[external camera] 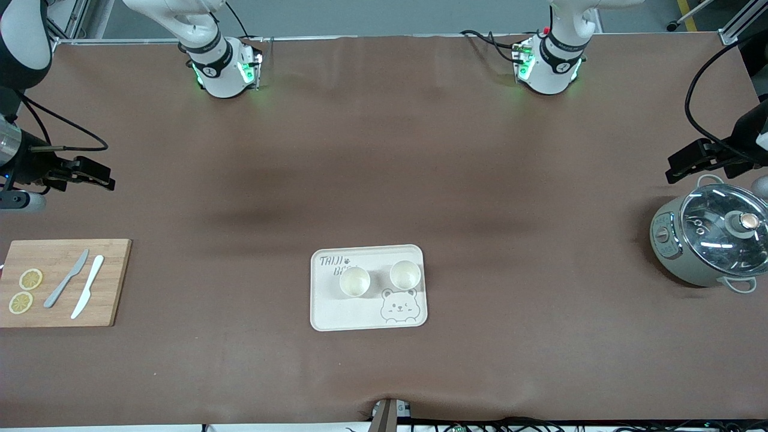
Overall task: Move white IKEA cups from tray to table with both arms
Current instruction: 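Move both grippers from rest toward the two white cups on the tray, then lower both grippers over the white cups on the tray, then grasp one cup with each gripper and lift them off the tray, then carry the cups apart and set them on the table beside the tray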
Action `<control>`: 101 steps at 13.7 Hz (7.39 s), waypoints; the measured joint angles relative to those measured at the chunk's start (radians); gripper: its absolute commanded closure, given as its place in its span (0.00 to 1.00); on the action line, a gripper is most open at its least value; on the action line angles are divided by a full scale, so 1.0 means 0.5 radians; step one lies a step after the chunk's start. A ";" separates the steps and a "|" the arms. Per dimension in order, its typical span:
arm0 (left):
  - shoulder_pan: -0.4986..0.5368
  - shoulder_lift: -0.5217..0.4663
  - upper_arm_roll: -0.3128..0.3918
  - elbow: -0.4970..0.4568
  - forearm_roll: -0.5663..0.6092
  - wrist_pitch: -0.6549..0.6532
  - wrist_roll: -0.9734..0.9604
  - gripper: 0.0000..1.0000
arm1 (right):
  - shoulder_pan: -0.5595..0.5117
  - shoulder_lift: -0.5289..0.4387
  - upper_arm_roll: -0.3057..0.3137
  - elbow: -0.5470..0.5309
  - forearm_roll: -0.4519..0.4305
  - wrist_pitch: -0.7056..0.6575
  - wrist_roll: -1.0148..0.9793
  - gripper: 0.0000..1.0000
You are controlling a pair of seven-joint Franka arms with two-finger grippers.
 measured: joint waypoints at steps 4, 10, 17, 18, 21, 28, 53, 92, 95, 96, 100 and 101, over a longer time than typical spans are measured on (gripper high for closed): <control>0.009 0.000 0.012 0.000 0.000 0.000 0.000 0.00 | 0.000 0.000 0.001 -0.001 0.000 0.003 0.000 0.00; 0.009 0.003 0.012 -0.012 0.000 0.000 0.000 0.00 | 0.017 -0.001 0.023 0.044 0.007 0.038 0.000 0.00; -0.027 0.177 -0.038 -0.035 0.074 0.024 -0.001 0.00 | 0.218 0.104 0.031 0.161 0.106 0.049 0.263 0.00; -0.037 0.208 -0.041 -0.036 0.074 0.038 -0.001 0.00 | 0.277 0.139 0.033 0.166 0.123 0.073 0.371 0.00; -0.069 0.292 -0.047 -0.037 0.060 0.109 -0.004 0.00 | 0.471 0.266 0.042 0.231 0.135 0.167 0.700 0.00; -0.288 0.544 -0.063 -0.043 -0.003 0.428 -0.547 0.00 | 0.760 0.575 0.045 0.351 0.140 0.522 1.176 0.00; -1.035 1.297 -0.041 -0.040 -0.049 1.714 -1.718 0.00 | 1.061 1.574 0.043 0.498 0.140 1.676 1.344 0.00; -0.722 1.157 0.223 0.030 -0.049 1.337 -1.272 1.00 | 0.998 1.469 0.024 0.661 0.159 1.277 1.265 1.00; -0.626 1.157 0.219 0.024 -0.049 1.319 -1.174 1.00 | 0.859 1.371 0.024 0.660 0.218 1.101 0.969 1.00; -0.592 1.157 0.219 0.023 -0.052 1.308 -1.133 1.00 | 0.803 1.343 0.023 0.660 0.228 1.033 0.867 1.00; -0.471 1.157 0.217 0.008 -0.059 1.287 -0.968 1.00 | 0.599 1.251 0.019 0.622 0.235 0.880 0.440 1.00; -0.443 1.158 0.217 0.000 -0.059 1.287 -0.948 1.00 | 0.555 1.235 0.015 0.592 0.235 0.879 0.329 1.00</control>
